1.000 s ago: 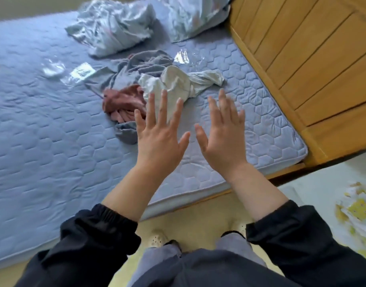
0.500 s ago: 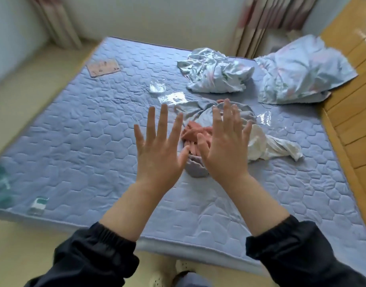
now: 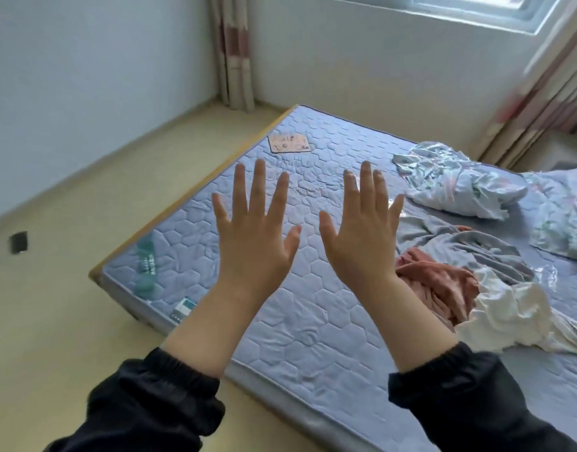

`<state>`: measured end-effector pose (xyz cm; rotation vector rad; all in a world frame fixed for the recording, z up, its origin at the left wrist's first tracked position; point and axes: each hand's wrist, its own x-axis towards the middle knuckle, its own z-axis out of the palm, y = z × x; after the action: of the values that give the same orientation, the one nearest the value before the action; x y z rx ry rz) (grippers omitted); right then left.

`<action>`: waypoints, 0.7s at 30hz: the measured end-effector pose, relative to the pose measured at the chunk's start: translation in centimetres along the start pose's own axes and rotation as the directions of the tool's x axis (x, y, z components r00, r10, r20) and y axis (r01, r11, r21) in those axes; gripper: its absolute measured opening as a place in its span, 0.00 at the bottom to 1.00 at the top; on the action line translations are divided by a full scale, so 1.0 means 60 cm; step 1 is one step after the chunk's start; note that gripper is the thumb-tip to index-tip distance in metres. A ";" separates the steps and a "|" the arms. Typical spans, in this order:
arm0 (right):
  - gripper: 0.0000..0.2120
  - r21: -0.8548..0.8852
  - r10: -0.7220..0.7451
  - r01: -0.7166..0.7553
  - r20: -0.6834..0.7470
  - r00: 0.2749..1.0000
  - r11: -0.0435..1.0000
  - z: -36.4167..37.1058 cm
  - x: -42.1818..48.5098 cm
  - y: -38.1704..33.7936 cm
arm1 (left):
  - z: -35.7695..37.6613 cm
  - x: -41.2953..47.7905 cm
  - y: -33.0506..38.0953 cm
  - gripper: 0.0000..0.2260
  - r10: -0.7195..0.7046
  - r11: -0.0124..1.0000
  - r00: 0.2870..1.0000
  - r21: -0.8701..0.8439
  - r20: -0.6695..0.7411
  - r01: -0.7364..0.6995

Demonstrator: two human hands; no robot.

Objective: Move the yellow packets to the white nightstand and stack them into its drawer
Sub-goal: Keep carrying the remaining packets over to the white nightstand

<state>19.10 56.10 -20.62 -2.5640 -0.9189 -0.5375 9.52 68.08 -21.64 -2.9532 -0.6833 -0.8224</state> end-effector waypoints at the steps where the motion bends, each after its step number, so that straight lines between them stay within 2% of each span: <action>1: 0.33 0.005 -0.001 0.001 -0.007 1.000 1.000 0.008 0.003 -0.048 | -0.014 -0.002 -0.045 0.30 0.001 1.000 1.000 0.011 -0.005 -0.001; 5: 0.32 0.050 -0.005 0.006 -0.027 1.000 0.999 0.040 0.015 -0.220 | -0.061 -0.006 -0.216 0.29 0.019 0.998 1.000 0.055 -0.023 -0.018; 9: 0.32 0.025 -0.016 0.016 -0.016 1.000 1.000 0.075 0.036 -0.350 | -0.086 0.015 -0.346 0.29 0.007 1.000 1.000 0.024 -0.028 -0.007; 16: 0.33 -0.008 -0.013 0.013 -0.011 1.000 1.000 0.170 0.121 -0.497 | -0.066 0.076 -0.526 0.29 0.004 1.000 0.999 -0.002 -0.032 -0.005; 21: 0.32 0.015 0.044 -0.043 -0.045 0.998 0.999 0.270 0.213 -0.593 | -0.014 0.166 -0.669 0.30 0.077 0.996 0.997 0.048 -0.010 -0.077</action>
<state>8.47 95.82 -21.31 -2.5421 -0.8466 -0.5720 0.32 108.40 -20.57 -2.9094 -0.5759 -0.8059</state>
